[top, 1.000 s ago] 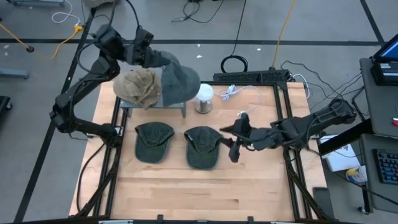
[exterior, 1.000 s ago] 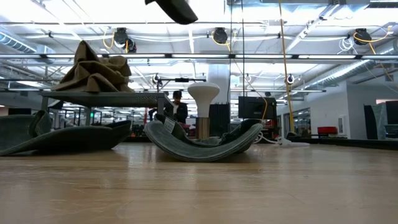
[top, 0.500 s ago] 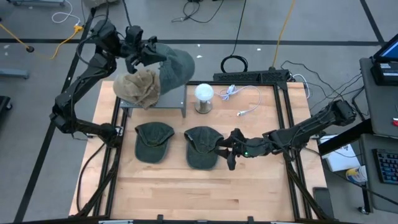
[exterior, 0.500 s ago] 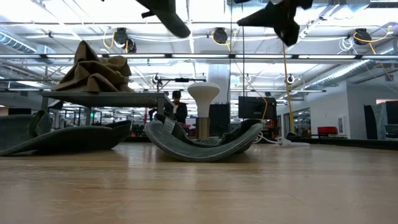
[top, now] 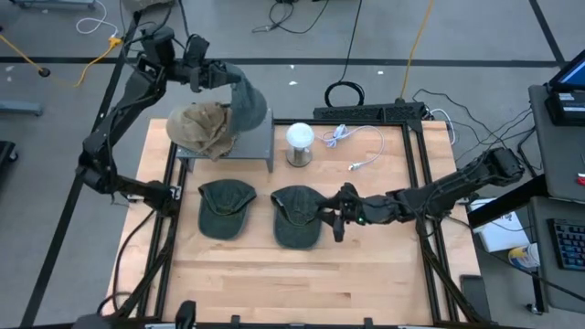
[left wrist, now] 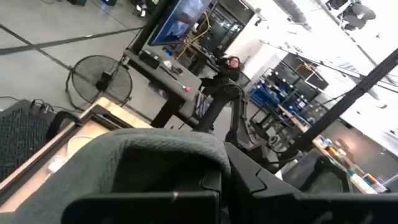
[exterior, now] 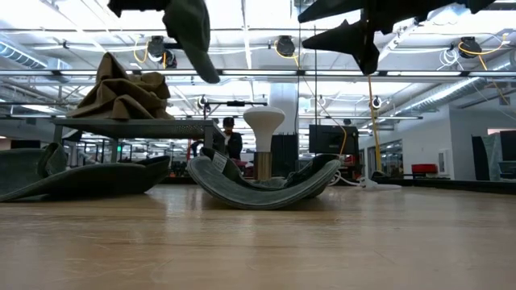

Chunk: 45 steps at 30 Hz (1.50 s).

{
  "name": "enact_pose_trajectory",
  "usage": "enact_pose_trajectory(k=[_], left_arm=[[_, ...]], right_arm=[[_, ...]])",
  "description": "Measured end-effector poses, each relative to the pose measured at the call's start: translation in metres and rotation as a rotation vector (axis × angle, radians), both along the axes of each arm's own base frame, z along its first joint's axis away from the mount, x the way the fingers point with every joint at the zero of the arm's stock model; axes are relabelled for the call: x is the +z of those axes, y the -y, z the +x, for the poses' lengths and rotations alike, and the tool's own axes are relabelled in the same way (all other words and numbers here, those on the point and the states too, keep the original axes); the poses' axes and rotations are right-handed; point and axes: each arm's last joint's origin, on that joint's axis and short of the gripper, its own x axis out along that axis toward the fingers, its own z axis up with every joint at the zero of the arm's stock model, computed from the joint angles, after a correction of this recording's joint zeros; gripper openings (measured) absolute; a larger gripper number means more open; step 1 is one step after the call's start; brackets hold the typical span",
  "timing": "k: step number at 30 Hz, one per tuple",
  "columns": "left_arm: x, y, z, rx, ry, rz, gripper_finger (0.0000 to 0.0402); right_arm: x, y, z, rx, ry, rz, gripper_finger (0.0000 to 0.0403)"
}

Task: Pick & Place hat
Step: Put the right black cap on the shelf

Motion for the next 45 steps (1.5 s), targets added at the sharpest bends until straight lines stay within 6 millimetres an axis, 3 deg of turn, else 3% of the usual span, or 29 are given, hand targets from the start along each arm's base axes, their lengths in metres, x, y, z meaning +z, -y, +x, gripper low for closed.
enact_pose_trajectory(k=[7,12,22,37,45], left_arm=[[-0.030,-0.024,0.010,-0.083,-0.071,-0.186,0.0000],[-0.051,-0.030,0.009,-0.028,-0.160,-0.299,0.0000],[-0.065,-0.036,-0.014,0.066,-0.232,-0.346,0.0000],[-0.080,-0.026,-0.019,0.134,-0.391,-0.333,0.0002],[-0.084,-0.029,-0.023,0.298,-0.521,-0.323,0.0003]], right_arm=[[0.000,0.008,0.002,-0.026,-0.004,-0.009,0.0171],[0.000,0.010,0.002,-0.032,-0.006,-0.010,0.0171],[-0.002,0.010,0.002,-0.032,-0.027,-0.015,0.0171],[-0.002,0.010,0.002,-0.026,-0.030,-0.033,0.0171],[-0.002,0.010,0.002,-0.027,-0.029,-0.031,0.0171]])
